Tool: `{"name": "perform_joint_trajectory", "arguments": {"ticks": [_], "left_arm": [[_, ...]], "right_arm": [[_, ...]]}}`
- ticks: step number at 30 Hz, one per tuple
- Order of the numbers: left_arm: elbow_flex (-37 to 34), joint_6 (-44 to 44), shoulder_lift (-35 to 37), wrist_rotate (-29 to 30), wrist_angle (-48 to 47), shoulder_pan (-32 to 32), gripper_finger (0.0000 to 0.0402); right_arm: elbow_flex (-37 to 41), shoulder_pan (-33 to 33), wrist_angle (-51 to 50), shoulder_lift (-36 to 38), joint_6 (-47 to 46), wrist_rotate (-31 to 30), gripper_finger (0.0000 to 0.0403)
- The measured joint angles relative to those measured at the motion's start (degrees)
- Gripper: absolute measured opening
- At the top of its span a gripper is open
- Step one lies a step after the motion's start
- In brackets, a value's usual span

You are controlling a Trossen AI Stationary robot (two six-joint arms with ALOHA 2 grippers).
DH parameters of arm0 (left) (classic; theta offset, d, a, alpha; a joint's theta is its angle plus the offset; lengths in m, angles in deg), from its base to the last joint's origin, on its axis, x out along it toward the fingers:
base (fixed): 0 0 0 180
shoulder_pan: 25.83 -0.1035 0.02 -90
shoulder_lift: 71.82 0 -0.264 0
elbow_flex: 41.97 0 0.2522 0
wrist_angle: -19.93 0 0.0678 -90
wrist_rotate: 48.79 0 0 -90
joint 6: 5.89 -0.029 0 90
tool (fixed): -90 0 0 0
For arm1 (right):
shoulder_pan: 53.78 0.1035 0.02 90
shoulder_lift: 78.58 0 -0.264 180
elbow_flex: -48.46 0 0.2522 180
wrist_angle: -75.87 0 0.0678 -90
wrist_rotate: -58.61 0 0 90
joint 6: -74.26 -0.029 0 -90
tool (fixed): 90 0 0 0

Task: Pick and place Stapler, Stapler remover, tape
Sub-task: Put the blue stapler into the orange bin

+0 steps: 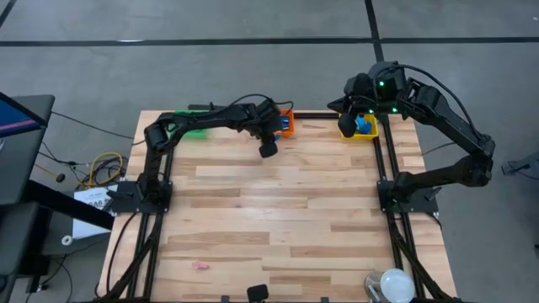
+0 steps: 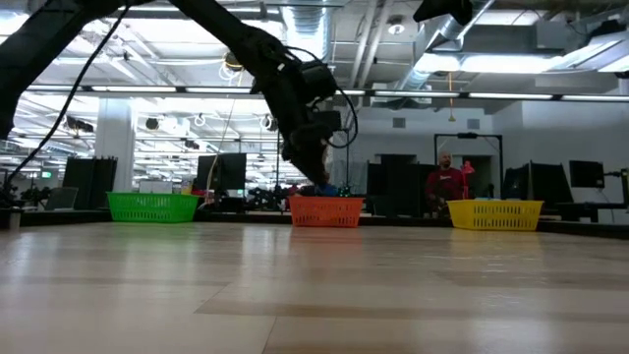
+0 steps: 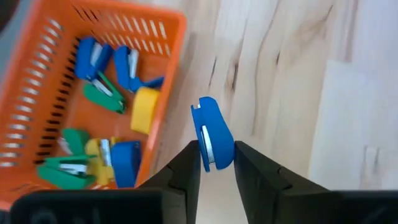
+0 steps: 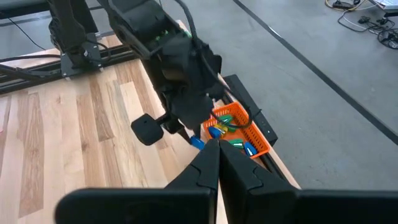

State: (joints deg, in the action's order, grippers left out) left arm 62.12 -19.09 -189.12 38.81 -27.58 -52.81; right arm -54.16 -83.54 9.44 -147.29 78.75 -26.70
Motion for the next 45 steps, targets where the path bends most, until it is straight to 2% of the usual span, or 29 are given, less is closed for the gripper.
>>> {"name": "perform_joint_trajectory", "arguments": {"ticks": [15, 35, 39, 45], "left_arm": [[0.0, -1.4, 3.5, 1.4, 11.7, -5.5, 0.0082], [-0.1, -1.3, 3.4, 1.3, 12.3, -7.2, 0.0083], [-0.1, -1.3, 3.4, 1.3, 12.3, -7.2, 0.0105], [-0.1, 2.7, 3.7, 1.4, 11.3, -7.1, 0.0181]], "right_arm": [[0.0, 0.1, 0.0, 0.0, -0.3, 0.0, 0.0000], [0.0, 0.1, 0.0, 0.0, -1.5, 0.0, 0.0000], [0.0, 0.1, 0.0, 0.0, -1.5, 0.0, 0.0000], [0.0, 0.1, -0.1, 0.0, -1.3, 0.0, 0.0000]]}}
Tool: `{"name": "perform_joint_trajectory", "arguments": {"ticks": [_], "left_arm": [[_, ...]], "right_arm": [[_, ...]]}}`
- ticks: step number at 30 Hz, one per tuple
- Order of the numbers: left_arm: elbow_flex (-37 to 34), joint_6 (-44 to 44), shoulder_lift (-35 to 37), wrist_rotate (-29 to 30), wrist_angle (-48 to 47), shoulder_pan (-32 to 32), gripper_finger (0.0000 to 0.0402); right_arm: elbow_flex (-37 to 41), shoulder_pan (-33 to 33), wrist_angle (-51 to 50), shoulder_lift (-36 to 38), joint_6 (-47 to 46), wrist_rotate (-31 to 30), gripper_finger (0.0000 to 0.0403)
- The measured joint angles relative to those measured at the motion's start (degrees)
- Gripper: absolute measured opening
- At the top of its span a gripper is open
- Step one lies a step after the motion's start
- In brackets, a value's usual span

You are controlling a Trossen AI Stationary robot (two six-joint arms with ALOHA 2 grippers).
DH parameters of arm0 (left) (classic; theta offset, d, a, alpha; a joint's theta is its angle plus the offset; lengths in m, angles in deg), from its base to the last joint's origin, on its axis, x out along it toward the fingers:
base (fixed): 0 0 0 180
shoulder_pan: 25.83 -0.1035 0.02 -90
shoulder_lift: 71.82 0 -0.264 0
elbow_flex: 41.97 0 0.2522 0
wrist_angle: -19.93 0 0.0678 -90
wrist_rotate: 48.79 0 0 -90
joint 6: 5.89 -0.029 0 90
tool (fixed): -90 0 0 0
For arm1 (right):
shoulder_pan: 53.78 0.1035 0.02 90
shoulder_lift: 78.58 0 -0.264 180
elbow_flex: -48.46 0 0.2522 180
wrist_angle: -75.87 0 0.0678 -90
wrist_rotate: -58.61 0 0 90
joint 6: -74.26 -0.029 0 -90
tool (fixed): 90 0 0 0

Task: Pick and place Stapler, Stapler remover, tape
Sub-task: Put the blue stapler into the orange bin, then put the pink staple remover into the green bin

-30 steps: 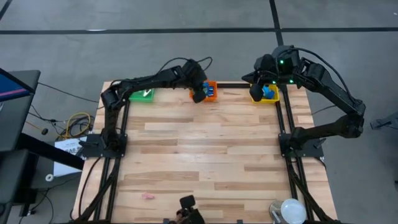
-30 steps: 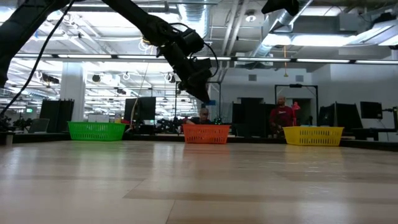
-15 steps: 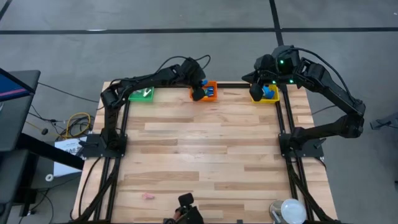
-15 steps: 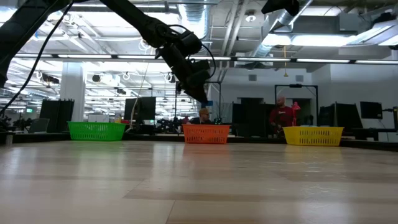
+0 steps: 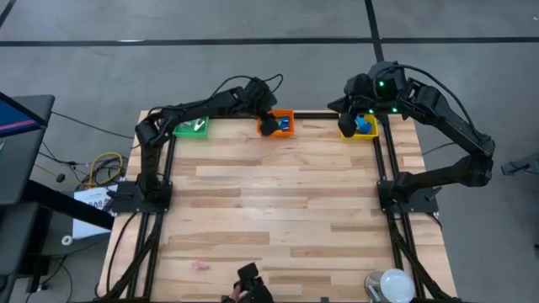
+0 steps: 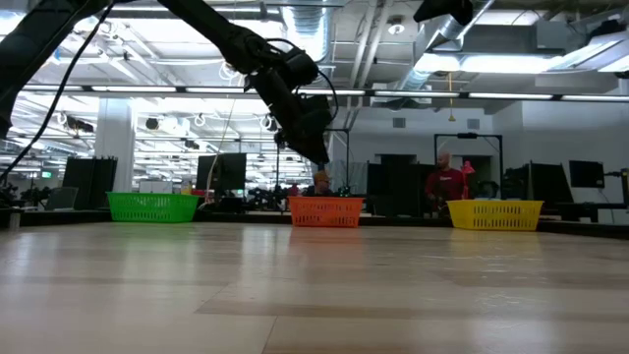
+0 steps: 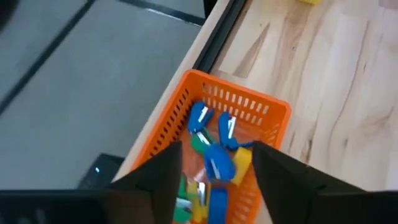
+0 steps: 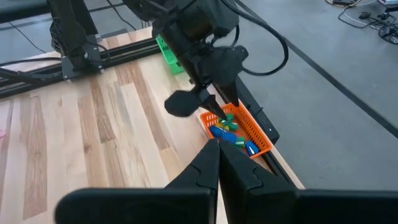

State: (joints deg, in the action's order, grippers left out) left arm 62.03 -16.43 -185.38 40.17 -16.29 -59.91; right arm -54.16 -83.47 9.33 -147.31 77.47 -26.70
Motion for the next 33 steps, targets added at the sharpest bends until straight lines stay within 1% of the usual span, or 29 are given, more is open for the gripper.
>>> {"name": "perform_joint_trajectory", "arguments": {"ticks": [3, 6, 10, 13, 15, 21, 26, 29, 33], "left_arm": [[0.0, 3.6, 2.4, -0.1, -2.1, 0.0, 0.0209], [0.0, 3.2, 5.9, -2.2, -4.3, 0.0, 0.0222], [0.0, 3.1, 10.6, -3.1, -6.2, 0.0, 0.0224], [0.0, 3.1, 13.8, -3.2, -7.4, 0.0, 0.0221], [0.0, 3.1, 15.3, -3.5, -9.4, 0.0, 0.0218], [0.0, 3.3, 19.5, -4.1, -18.2, 0.8, 0.0214], [0.0, 3.0, 23.7, -4.9, -21.5, 2.4, 0.0214], [0.0, 3.0, 26.2, -4.9, -23.4, 3.3, 0.0214], [0.0, 2.9, 28.7, -4.9, -26.5, 4.6, 0.0214]], "right_arm": [[0.0, 0.2, -0.7, 0.1, 1.7, 0.0, 0.0000], [0.0, 1.3, -0.7, 0.2, 4.5, -0.1, 0.0000], [0.0, 2.6, 0.2, 0.6, 6.7, 0.5, 0.0000], [0.6, 3.7, 3.6, 0.6, 6.8, 4.3, 0.0000], [1.8, 4.5, 7.2, 0.8, 6.2, 6.1, 0.0000], [5.0, 8.2, 13.6, 1.2, 2.5, 6.8, 0.0000], [7.5, 11.7, 18.2, 2.4, -1.5, 7.3, 0.0000], [7.5, 14.0, 19.2, 2.5, -3.1, 7.2, 0.0000], [7.5, 17.2, 19.5, 1.8, -4.6, 4.5, 0.0000]]}}
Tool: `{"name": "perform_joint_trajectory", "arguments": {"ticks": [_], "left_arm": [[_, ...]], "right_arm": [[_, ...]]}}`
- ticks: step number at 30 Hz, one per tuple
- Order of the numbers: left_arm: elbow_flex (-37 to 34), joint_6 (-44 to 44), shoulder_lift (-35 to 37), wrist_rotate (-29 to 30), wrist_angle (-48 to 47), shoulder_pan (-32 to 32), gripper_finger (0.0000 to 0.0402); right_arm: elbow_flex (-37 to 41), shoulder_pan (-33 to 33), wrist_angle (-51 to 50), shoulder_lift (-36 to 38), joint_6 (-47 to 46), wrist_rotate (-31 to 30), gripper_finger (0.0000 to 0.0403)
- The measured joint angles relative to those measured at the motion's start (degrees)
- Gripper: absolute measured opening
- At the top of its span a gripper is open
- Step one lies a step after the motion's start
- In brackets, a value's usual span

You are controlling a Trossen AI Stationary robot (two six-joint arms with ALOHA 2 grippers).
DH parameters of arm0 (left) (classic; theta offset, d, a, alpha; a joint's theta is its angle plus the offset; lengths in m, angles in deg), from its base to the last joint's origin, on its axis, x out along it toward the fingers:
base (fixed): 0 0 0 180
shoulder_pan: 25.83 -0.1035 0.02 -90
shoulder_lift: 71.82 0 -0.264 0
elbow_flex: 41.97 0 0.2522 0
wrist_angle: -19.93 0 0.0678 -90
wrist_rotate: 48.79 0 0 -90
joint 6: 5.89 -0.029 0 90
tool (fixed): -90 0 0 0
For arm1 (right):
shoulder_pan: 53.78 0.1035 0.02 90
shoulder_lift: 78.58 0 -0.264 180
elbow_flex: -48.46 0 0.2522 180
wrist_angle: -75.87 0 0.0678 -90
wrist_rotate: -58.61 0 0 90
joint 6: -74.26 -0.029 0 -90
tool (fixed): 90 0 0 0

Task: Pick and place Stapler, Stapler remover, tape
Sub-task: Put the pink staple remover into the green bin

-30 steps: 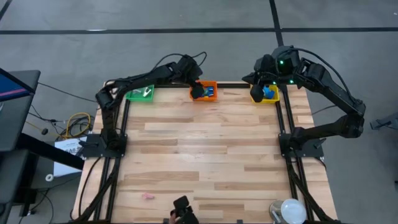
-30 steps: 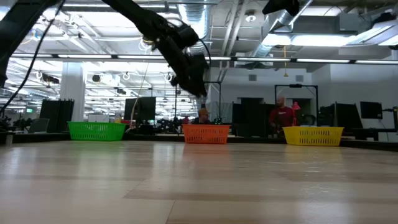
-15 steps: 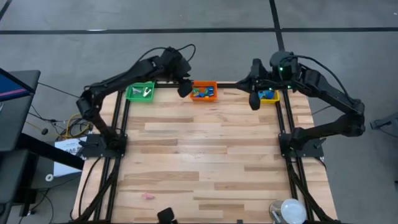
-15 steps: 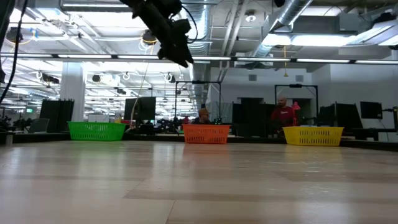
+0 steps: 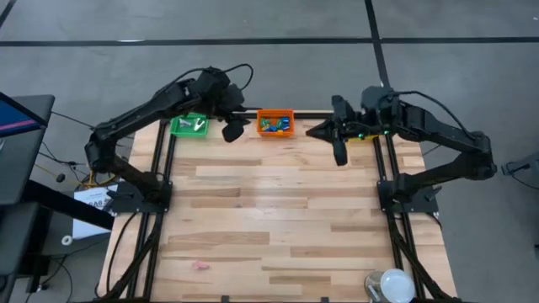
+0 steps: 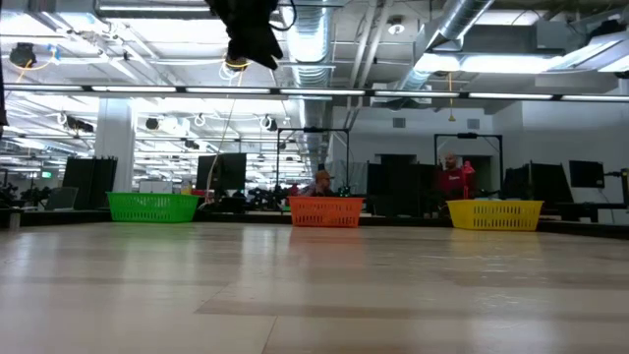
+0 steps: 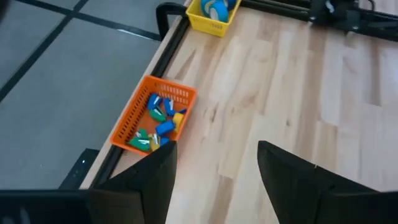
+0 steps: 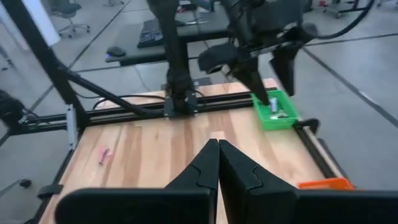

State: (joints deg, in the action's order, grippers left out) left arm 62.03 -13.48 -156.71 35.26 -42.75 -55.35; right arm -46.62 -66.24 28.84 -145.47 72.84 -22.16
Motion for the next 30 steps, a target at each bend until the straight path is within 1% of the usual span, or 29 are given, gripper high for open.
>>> {"name": "perform_joint_trajectory", "arguments": {"ticks": [5, 9, 13, 17, 22, 30], "left_arm": [[0.0, 0.0, 2.1, -0.9, -2.7, 1.7, 0.0214], [0.0, 0.0, 3.5, -2.2, -8.8, 3.7, 0.0214], [0.0, -3.1, 5.0, -2.4, -16.6, 7.5, 0.0214], [0.0, -7.3, 7.2, -2.4, -19.9, 12.6, 0.0220], [0.0, -8.6, 9.2, -2.3, -22.4, 18.9, 0.0250], [0.0, -5.6, 9.4, -1.6, -24.8, 29.1, 0.0321]], "right_arm": [[0.1, 4.2, 2.7, -2.0, -1.6, -0.7, 0.0000], [0.1, 6.8, 2.1, -2.6, -3.2, -5.8, 0.0000], [0.0, 8.1, 2.7, -2.5, -3.8, -7.9, 0.0000], [0.0, 8.3, 2.7, -2.5, -4.7, -8.0, 0.0000], [0.0, 8.3, 2.6, -2.5, -4.7, -8.0, 0.0000], [0.0, 8.3, 2.4, -2.5, -4.7, -8.0, 0.0000]]}}
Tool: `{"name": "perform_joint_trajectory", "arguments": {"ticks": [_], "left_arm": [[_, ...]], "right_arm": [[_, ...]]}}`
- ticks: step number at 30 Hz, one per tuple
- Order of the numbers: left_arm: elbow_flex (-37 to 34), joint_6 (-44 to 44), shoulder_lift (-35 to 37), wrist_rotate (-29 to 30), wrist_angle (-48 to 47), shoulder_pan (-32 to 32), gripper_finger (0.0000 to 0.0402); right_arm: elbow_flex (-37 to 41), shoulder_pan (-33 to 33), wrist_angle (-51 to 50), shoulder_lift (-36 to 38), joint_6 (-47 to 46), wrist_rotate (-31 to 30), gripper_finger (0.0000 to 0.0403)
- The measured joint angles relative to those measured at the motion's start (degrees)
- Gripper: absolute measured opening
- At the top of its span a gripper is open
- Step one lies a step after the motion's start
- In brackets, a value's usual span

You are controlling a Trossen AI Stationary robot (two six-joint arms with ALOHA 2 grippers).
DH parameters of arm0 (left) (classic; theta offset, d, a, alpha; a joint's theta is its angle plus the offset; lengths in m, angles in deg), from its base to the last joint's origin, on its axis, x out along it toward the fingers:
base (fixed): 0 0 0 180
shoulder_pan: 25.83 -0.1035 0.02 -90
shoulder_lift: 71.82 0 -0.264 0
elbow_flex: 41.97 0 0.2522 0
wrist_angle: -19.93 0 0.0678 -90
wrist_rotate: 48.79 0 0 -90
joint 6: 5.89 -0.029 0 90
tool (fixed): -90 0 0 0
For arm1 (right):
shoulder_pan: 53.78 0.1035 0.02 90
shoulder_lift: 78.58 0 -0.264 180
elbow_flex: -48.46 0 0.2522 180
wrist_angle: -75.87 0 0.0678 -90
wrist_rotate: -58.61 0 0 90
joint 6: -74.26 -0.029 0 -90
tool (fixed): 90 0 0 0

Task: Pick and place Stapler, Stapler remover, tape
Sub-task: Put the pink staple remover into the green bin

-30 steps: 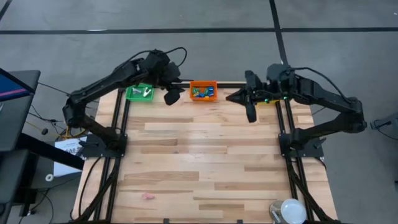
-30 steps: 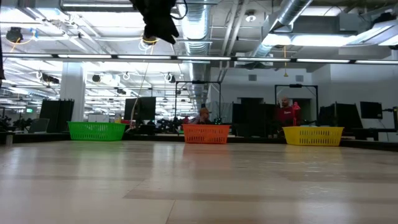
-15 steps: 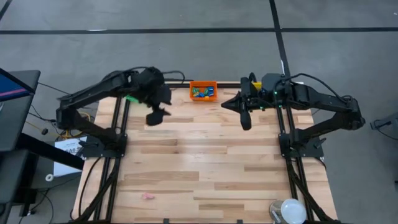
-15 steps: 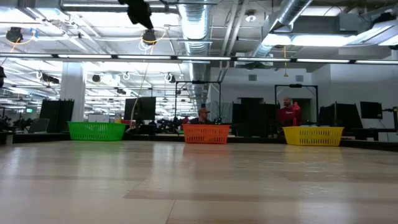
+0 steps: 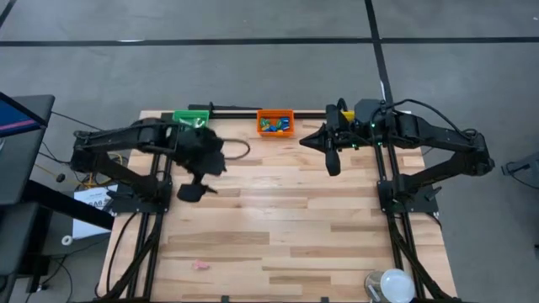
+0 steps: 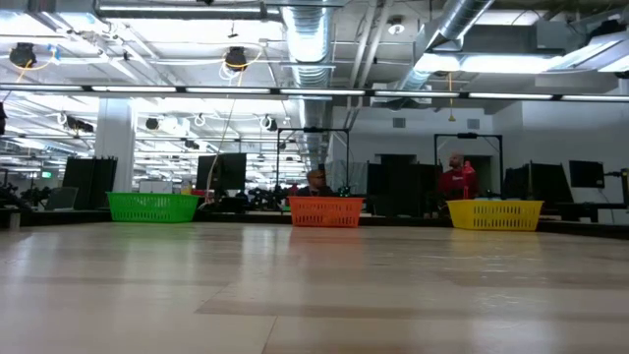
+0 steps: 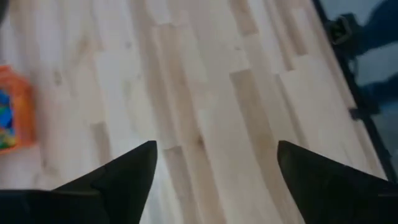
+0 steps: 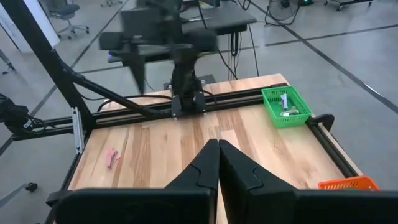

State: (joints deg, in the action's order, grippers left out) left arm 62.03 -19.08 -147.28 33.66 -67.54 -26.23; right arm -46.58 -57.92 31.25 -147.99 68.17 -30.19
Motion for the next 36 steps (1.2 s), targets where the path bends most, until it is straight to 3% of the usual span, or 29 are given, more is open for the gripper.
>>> {"name": "perform_joint_trajectory", "arguments": {"ticks": [9, 16, 24, 36], "left_arm": [[-0.7, 14.6, -2.5, 0.0, -0.3, 12.9, 0.0331], [-7.3, 26.4, -5.4, -0.5, 0.9, 22.8, 0.0323], [-10.4, 39.2, -11.2, -1.8, 6.0, 29.6, 0.0323], [-10.6, 44.2, -22.8, -3.1, 11.9, 36.2, 0.0323]], "right_arm": [[0.0, 0.0, -0.2, 0.0, 0.0, 0.1, 0.0000], [0.0, 0.0, -0.4, 0.0, 0.5, 0.3, 0.0000], [0.0, 0.0, -1.9, 0.0, 0.5, 0.9, 0.0000], [0.0, 0.0, -5.3, 0.0, 1.1, 4.9, 0.0000]]}}
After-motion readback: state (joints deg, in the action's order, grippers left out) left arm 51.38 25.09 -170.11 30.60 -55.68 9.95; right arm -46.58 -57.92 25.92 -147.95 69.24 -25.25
